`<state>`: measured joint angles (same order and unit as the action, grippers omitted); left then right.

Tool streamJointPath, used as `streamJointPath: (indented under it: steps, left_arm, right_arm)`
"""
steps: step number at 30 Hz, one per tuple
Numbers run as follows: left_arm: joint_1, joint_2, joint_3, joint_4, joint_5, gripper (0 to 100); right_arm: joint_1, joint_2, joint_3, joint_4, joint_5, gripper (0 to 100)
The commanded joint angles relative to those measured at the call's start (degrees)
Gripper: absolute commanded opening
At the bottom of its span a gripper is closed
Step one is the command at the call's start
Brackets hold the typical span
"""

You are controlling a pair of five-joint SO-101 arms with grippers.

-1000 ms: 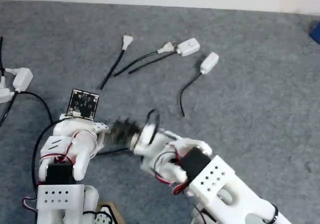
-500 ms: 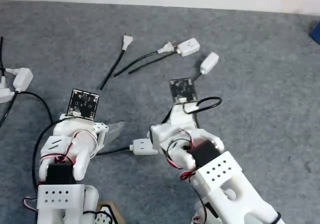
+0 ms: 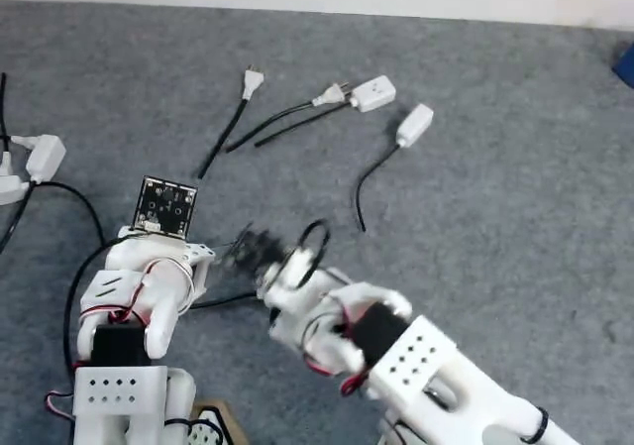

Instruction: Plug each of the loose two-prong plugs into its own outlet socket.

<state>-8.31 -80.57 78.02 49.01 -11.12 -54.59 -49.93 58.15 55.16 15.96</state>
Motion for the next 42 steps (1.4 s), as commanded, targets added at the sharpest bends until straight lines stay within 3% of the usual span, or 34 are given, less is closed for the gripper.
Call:
streamJointPath:
  steps: [1, 6, 13, 16, 20, 26, 28, 31, 36, 42]
  left_arm:
    - [-0.57, -0.22, -0.40, -1.05, 0.18, 41]
    - [-0.66, -0.13, -0.22, -1.05, -0.44, 41]
    - [-0.84, -0.13, -0.22, -1.14, -0.44, 41]
    - [-0.84, -0.13, -0.22, -1.14, -0.44, 41]
    - [-0.84, -0.13, -0.22, -1.14, -0.44, 41]
    - [-0.84, -0.13, -0.22, -1.14, -0.44, 41]
    - [-0.84, -0.13, -0.22, -1.14, -0.44, 41]
    - [-0.84, -0.13, -0.13, -1.14, -0.44, 41]
    - [-0.84, -0.13, -0.13, -1.14, -0.44, 41]
    - [-0.84, -0.13, 0.75, -2.20, -0.62, 41]
  right_arm:
    - [-2.33, -0.92, -0.40, 0.57, 4.31, 0.6]
    - [1.45, -0.92, -1.80, -0.84, -1.93, 0.6]
    - [12.88, -0.92, 1.71, -11.56, -23.30, 0.6]
    - [14.20, -1.01, 3.91, -14.20, -30.24, 0.6]
    - [14.29, -1.01, 4.26, -14.20, -34.02, 0.6]
    - [14.20, -1.01, 5.76, -14.20, -34.02, 0.6]
    - [14.20, -1.10, 5.85, -13.93, -28.84, 0.6]
    - [13.49, -0.92, 5.49, -12.62, -9.58, 0.6]
    - [12.44, -0.84, 1.80, -10.15, 7.47, 0.6]
    - [7.25, -0.66, -1.98, -7.25, 16.44, 0.6]
